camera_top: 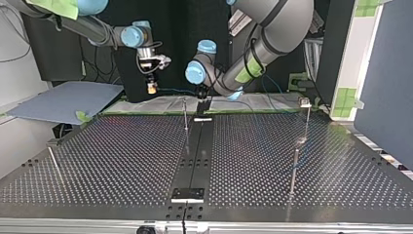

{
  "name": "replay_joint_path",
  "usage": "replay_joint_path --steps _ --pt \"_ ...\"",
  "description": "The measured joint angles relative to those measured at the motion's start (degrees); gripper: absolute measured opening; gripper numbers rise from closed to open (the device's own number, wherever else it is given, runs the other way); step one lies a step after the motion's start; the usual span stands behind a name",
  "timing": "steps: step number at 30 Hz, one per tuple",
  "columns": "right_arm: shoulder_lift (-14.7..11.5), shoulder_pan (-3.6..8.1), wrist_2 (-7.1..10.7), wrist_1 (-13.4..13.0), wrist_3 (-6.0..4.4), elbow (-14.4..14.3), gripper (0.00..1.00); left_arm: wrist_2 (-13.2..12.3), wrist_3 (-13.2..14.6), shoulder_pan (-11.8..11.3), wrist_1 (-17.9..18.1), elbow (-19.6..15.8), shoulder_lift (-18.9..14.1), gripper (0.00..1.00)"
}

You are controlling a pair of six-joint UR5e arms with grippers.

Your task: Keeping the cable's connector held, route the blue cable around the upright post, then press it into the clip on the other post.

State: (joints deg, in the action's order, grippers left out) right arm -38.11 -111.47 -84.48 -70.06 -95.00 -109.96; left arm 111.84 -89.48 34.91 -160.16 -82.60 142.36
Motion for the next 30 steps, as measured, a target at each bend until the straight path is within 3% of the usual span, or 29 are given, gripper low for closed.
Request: replay_joint_path --steps 11,23,30 --pt "0.0 1.98 1.18 3.9 0.54 2.8 0.0 0.2 -2.0 -0.1 5.5 0.0 0.7 0.02" --pt "0.1 2.67 1.32 7.3 1.48 5.4 0.0 -1.7 -3.7 -0.3 4.5 0.0 2.6 0.02" --pt "0.1 2.8 1.32 7.9 1.55 5.9 0.0 -3.7 -3.0 -0.8 6.8 0.0 3.8 0.02"
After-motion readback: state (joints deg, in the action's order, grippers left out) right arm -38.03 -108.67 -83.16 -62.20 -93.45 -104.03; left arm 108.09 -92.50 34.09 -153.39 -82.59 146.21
